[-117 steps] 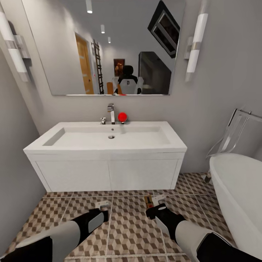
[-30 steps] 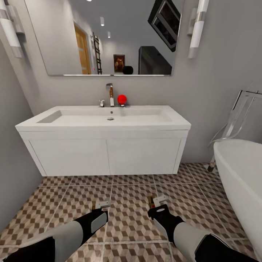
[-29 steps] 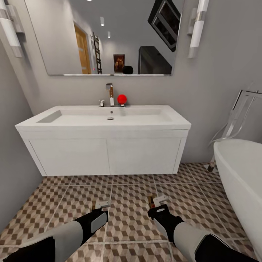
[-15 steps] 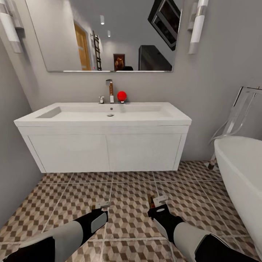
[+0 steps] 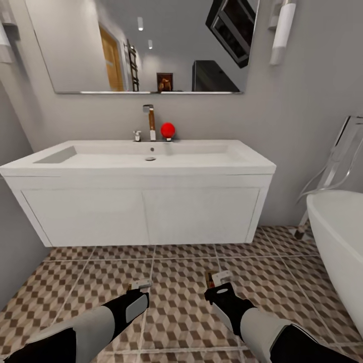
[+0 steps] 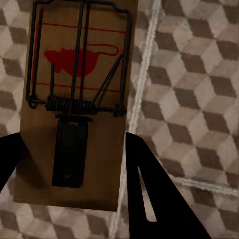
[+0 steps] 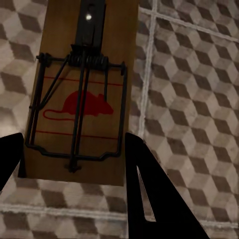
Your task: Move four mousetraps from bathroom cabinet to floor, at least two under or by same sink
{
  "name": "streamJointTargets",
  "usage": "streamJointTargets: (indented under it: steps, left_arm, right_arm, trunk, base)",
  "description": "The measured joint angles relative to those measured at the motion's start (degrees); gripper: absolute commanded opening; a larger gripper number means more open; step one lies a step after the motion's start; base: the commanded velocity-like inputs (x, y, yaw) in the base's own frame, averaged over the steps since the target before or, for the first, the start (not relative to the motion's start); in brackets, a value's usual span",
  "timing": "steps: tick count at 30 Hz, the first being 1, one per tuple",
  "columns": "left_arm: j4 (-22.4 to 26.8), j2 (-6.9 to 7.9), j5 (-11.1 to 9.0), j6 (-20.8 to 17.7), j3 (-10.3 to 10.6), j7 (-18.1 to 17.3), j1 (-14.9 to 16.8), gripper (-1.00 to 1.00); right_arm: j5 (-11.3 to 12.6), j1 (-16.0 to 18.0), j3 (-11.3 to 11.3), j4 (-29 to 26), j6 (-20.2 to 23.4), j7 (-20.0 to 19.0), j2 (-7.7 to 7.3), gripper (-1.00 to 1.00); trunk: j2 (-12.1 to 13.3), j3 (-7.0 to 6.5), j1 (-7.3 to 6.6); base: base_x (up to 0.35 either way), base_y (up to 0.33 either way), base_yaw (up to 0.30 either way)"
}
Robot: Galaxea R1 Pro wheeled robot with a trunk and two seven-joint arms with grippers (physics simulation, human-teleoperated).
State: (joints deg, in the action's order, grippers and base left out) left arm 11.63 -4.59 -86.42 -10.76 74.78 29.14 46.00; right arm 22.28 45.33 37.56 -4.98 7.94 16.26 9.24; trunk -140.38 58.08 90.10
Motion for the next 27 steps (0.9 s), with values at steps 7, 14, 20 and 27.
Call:
streamJointTargets:
  steps: [7, 14, 20, 27]
  left_arm:
    - [0.0, 0.00, 0.0, 0.0, 0.0, 0.0, 0.0, -1.00]
    - [0.1, -0.04, 0.1, 0.0, 0.0, 0.1, 0.0, -1.00]
    - [-0.1, 0.03, 0.0, 0.0, 0.0, 0.1, 0.0, -1.00]
    - [-0.2, 0.00, 0.0, -0.2, 0.0, 0.1, 0.0, -1.00]
  right_arm:
    - [0.0, 0.0, 0.0, 0.0, 0.1, 0.0, 0.02, -1.00]
    - [0.0, 0.0, 0.0, -0.1, 0.0, -0.2, 0.04, -1.00]
    - [0.0, 0.0, 0.0, -0.1, 0.0, -0.4, 0.05, -1.00]
    - [-0.1, 0.0, 0.1, -0.4, 0.0, -0.4, 0.02, -1.00]
  trunk:
    - [-2.8, 1.26, 1.55]
    - [-2.9, 2.81, 1.77]
    - [-3.0, 4.14, 1.91]
    - [-3.1, 5.69, 2.07]
  base:
    - [0.299, 0.000, 0.000]
    - [0.023, 0.000, 0.000]
    - [0.075, 0.000, 0.000]
    - [0.315, 0.000, 0.000]
